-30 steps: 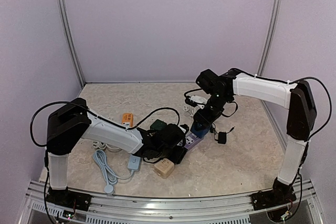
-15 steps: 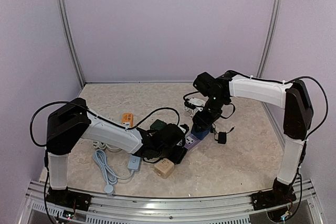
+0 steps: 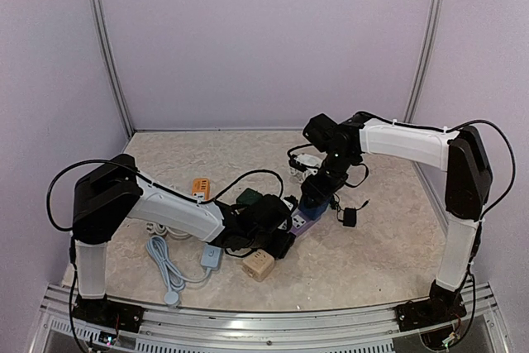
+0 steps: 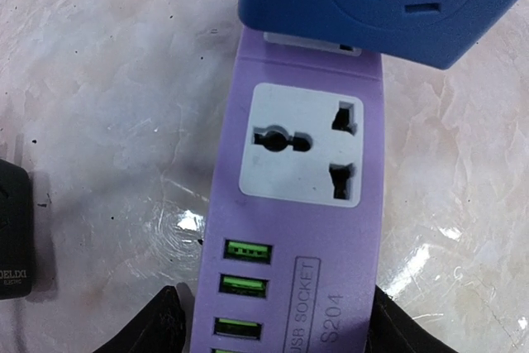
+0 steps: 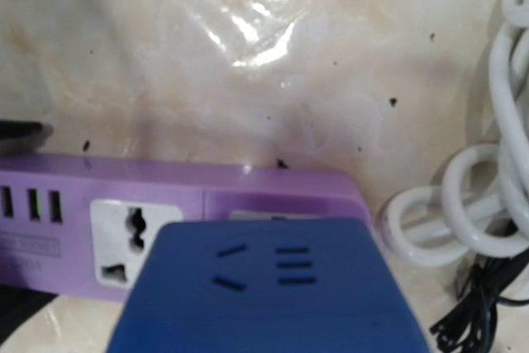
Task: Insert the plug
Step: Insert the plug into the socket.
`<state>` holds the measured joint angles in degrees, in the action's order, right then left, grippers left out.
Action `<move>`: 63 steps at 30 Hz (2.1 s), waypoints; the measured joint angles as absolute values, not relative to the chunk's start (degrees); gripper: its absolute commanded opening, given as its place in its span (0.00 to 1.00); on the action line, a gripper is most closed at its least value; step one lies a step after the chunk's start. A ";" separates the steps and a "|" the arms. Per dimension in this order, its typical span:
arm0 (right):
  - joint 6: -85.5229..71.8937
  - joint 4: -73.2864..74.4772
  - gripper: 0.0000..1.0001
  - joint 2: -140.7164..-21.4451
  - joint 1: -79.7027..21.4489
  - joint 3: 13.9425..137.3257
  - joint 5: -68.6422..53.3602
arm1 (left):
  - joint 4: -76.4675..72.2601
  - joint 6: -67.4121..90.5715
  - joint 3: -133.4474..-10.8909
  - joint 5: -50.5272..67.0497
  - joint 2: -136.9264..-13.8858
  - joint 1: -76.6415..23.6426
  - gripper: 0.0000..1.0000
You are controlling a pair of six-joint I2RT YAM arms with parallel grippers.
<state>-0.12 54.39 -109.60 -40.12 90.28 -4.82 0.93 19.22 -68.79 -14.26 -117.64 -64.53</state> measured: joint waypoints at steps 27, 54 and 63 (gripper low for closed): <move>-2.22 53.47 0.08 -108.95 -40.49 89.01 -2.26 | 0.93 19.31 -68.79 -13.82 -117.58 -64.53 0.68; -5.96 52.80 0.04 -108.92 -40.97 88.44 -2.44 | 0.99 20.43 -68.82 -12.86 -117.38 -64.53 0.68; -7.33 52.64 0.05 -108.95 -41.41 88.25 -2.28 | 1.02 20.60 -68.84 -12.84 -117.38 -64.53 0.68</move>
